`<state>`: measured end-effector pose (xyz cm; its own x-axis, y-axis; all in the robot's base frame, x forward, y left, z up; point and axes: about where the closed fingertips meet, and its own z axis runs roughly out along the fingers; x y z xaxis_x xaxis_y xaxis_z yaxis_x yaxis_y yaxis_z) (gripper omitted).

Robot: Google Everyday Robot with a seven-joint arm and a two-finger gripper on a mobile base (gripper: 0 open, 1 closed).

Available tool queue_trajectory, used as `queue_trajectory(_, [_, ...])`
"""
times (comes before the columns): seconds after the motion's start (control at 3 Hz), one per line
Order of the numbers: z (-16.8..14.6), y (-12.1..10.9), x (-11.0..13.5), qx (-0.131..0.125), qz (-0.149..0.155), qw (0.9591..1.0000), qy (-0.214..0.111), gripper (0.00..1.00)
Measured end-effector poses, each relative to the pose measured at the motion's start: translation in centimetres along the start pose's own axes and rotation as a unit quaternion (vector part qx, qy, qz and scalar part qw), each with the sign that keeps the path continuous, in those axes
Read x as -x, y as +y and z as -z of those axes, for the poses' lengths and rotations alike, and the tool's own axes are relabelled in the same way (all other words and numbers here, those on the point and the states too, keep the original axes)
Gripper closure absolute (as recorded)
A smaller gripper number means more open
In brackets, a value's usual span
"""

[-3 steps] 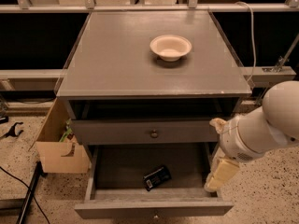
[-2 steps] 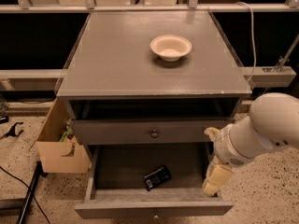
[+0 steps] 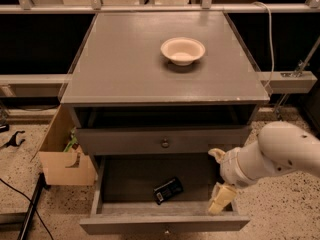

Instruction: Pick rxbar blueberry from middle drawer and place on counter

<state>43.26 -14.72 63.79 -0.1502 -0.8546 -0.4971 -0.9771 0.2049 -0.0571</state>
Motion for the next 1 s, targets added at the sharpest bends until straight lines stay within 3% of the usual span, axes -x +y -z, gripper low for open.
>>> queue_trajectory(0.33, [-3.4, -0.1, -1.4, -0.002, 0.008, 0.9985, -0.055, 0.00])
queue_trajectory(0.67, [-3.4, -0.2, -1.4, -0.002, 0.008, 0.9985, -0.054, 0.00])
queue_trajectory(1.0, [-5.8, -0.5, -2.1, 0.013, 0.008, 0.9982, -0.058, 0.00])
